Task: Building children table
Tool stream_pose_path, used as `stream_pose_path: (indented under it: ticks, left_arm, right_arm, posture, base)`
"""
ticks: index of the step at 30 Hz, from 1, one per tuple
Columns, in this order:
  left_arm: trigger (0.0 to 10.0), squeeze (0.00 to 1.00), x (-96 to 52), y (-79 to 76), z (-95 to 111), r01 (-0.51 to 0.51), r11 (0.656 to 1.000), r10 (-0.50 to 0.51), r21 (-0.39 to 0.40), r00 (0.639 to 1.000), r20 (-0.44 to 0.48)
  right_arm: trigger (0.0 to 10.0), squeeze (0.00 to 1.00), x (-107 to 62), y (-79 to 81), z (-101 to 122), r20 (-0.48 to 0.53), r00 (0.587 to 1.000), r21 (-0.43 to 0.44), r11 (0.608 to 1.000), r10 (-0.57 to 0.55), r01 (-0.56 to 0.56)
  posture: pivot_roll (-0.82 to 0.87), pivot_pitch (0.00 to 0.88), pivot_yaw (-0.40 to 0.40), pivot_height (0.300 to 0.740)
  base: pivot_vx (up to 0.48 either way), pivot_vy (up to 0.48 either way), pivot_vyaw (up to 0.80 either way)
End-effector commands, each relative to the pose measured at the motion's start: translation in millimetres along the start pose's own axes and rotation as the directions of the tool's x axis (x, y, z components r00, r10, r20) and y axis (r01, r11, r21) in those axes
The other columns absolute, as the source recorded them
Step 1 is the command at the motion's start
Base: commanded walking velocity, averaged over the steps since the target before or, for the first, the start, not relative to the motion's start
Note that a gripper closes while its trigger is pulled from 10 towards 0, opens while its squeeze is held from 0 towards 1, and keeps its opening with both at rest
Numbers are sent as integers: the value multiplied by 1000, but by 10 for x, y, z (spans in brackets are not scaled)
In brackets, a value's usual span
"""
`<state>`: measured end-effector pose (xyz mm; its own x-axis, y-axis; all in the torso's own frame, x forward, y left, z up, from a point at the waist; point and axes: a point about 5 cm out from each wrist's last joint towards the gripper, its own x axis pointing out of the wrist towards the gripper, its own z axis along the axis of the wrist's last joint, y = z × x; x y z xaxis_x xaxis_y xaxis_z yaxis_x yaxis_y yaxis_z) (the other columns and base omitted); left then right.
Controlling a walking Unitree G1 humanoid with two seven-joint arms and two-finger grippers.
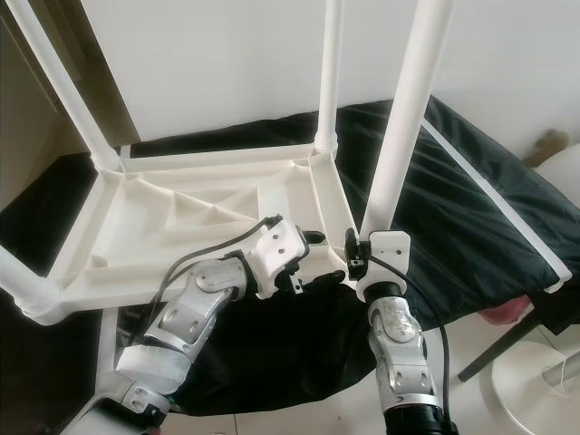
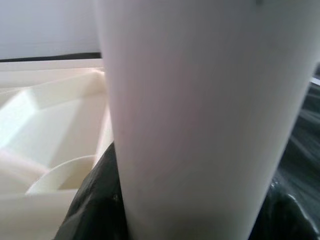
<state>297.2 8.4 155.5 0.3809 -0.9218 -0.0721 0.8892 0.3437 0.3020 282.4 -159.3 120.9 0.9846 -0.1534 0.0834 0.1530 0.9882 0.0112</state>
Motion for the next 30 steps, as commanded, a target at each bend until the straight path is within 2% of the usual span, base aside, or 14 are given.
stream_pose_path:
  ticks: [1,3,8,12,15,21,22,23,24,26,27,30]
  left_arm:
    - [10000,0,-14,6,-59,-27,999,26,-33,1000,-17]
    - [10000,0,-26,-19,-75,-17,999,16,-47,1000,-14]
    - [10000,0,-72,-44,-106,3,996,-5,-84,1000,-12]
    - [10000,0,-66,-68,-93,13,994,-13,-112,1000,1]
    - [10000,0,-32,-86,-74,30,995,-30,-92,1000,5]
    - [10000,0,-23,-72,-69,24,996,-24,-84,1000,4]
    - [10000,0,-34,-57,-76,14,997,-14,-81,1000,-4]
    - [10000,0,-39,-53,-83,10,997,-11,-80,1000,-8]
    - [10000,0,-47,-54,-88,9,997,-10,-79,1000,-11]
    - [10000,0,-51,-56,-91,9,997,-10,-79,1000,-13]
    - [10000,0,-55,-56,-93,5,997,-6,-82,1000,-13]
    - [10000,0,-61,-51,-93,-2,997,1,-82,1000,-12]
  right_arm:
    - [10000,0,-61,-152,-164,-99,986,-11,991,-132,131]
    - [10000,0,-87,-148,-183,-126,973,26,980,-192,196]
    - [10000,0,-74,-111,-191,-142,962,68,967,-235,246]
    - [10000,0,-53,-48,-124,-115,970,65,973,-215,223]
    - [10000,0,-45,-55,-89,-95,977,62,979,-189,196]
    - [10000,0,-33,-73,-91,-114,971,51,975,-209,215]
    - [10000,51,-18,-42,-82,-118,973,53,978,-197,204]
    - [10000,51,-15,-27,-79,-117,975,54,979,-190,198]
    - [10000,925,-16,-7,-67,-110,979,59,982,-174,181]
    - [10000,925,-17,5,-61,-105,981,62,983,-164,171]
    - [10000,1000,-22,18,-44,-92,985,67,986,-148,154]
    - [10000,1000,-25,25,-15,-73,989,74,988,-127,132]
  posture:
    - [-92,9,43,740]
    - [-92,9,43,740]
    - [-88,7,35,740]
    - [-93,0,37,740]
    - [-94,0,30,740]
    - [-93,0,29,740]
    - [-92,0,30,740]
    - [-94,0,31,740]
    - [-93,0,30,740]
    - [-93,0,30,740]
    - [-95,0,33,740]
    - [-95,0,33,740]
  base:
    - [0,0,0]
    - [0,0,0]
    - [0,0,0]
    - [0,0,0]
    - [0,0,0]
    - [0,0,0]
    - [0,0,0]
    - [0,0,0]
    - [0,0,0]
    - [0,0,0]
    - [0,0,0]
    - [0,0,0]
